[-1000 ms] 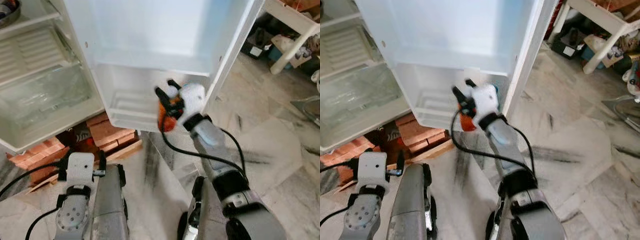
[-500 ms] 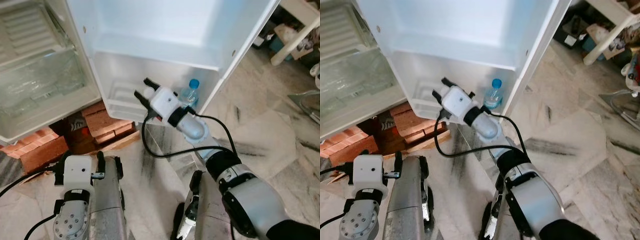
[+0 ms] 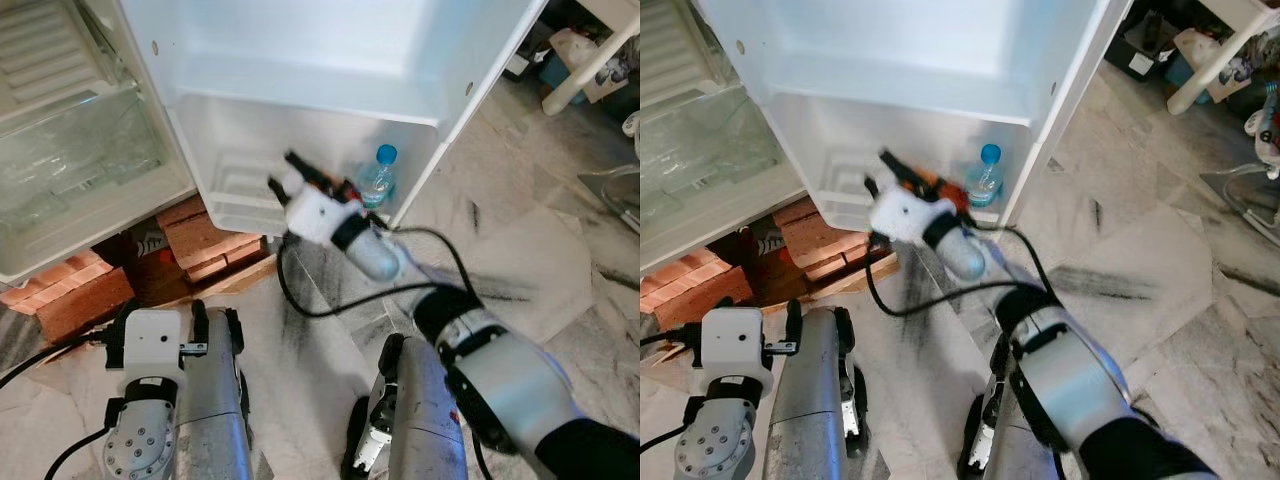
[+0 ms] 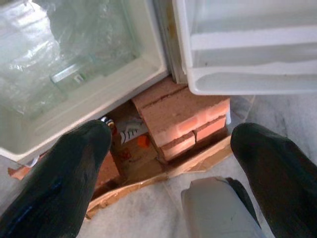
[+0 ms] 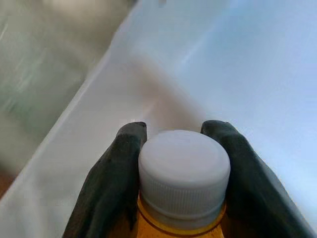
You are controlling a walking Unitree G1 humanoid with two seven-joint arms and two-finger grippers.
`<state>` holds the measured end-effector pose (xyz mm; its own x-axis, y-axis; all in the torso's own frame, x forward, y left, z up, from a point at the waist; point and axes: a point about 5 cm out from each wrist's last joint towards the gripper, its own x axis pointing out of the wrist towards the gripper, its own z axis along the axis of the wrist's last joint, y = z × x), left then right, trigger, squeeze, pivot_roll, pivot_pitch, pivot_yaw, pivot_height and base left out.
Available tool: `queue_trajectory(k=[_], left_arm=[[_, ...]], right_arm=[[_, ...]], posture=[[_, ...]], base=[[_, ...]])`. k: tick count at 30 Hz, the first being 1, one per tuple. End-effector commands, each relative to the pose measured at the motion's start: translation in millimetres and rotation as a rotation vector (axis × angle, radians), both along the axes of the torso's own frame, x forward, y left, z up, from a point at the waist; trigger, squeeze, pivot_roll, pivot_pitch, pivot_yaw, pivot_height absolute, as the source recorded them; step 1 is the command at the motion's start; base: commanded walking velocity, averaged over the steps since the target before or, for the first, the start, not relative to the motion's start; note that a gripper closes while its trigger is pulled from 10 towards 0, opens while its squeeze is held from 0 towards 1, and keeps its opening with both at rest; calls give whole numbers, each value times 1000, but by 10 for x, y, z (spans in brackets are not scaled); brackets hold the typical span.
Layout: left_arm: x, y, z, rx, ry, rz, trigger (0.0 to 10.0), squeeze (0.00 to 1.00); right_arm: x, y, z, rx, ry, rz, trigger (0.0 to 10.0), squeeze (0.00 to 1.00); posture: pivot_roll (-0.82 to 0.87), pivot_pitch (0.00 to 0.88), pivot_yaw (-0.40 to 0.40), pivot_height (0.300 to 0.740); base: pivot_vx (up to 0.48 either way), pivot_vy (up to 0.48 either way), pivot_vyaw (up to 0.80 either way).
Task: Restocking fridge
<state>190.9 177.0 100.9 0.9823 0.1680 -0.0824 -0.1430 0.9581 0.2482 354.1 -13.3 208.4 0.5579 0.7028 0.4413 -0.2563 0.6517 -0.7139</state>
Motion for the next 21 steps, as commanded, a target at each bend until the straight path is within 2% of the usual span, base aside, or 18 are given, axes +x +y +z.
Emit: queue_trajectory(k=[1,4,10,12,13,18,19,21], left_arm=[[-45,6,-7,7,18,12,10000,0],[-66,-4,11,5,16,10,10000,0],[-135,-34,33,-1,19,7,10000,0],[-174,-32,50,-4,23,10,10000,0],[-202,-24,57,-5,28,10,10000,0],[-246,-31,55,-5,41,4,10000,0],[-264,-40,54,-4,47,-1,10000,0],[-274,-39,56,-5,50,-3,10000,0]], right_arm=[[-41,30,62,28,-45,32,10000,0],[-40,23,107,28,-82,30,10000,0],[-11,-72,-118,-57,-41,-31,10000,0],[-28,-89,-276,-129,-20,-45,10000,0],[-42,-99,-387,-161,7,-60,10000,0],[-62,-137,-626,-219,110,-98,10000,0],[-51,-179,-721,-195,204,-136,10000,0],[-50,-201,-779,-183,258,-155,10000,0]], posture=[[273,348,-106,553],[271,362,-108,553],[298,393,-115,553],[310,404,-116,553],[323,414,-116,553],[333,424,-112,553],[333,428,-113,553],[334,430,-112,553]], base=[[0,0,0],[0,0,0],[0,0,0],[0,0,0],[0,0,0],[0,0,0],[0,0,0],[0,0,0]])
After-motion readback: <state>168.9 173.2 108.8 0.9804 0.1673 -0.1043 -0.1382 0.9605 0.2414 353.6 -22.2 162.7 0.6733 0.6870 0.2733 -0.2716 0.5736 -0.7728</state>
